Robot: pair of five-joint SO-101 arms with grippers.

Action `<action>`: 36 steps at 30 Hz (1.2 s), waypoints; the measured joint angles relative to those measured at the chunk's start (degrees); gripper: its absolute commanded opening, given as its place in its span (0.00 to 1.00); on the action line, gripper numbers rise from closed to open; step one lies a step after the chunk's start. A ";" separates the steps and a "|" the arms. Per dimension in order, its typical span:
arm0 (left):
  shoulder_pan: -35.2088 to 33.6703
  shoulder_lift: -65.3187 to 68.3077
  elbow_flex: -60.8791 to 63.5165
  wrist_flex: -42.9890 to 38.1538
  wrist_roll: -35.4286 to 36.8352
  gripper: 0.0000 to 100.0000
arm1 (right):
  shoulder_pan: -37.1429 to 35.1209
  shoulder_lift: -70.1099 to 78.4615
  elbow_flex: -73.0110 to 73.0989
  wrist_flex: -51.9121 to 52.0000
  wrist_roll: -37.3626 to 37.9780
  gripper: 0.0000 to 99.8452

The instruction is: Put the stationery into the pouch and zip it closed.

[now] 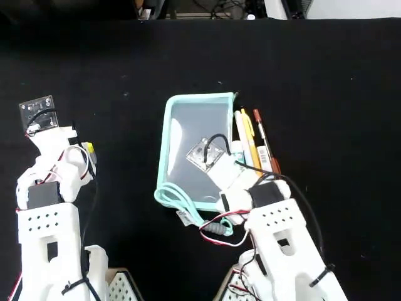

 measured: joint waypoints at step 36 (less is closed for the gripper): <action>0.00 0.00 0.09 -0.26 0.00 0.16 | 6.07 3.34 -6.07 14.15 2.55 0.01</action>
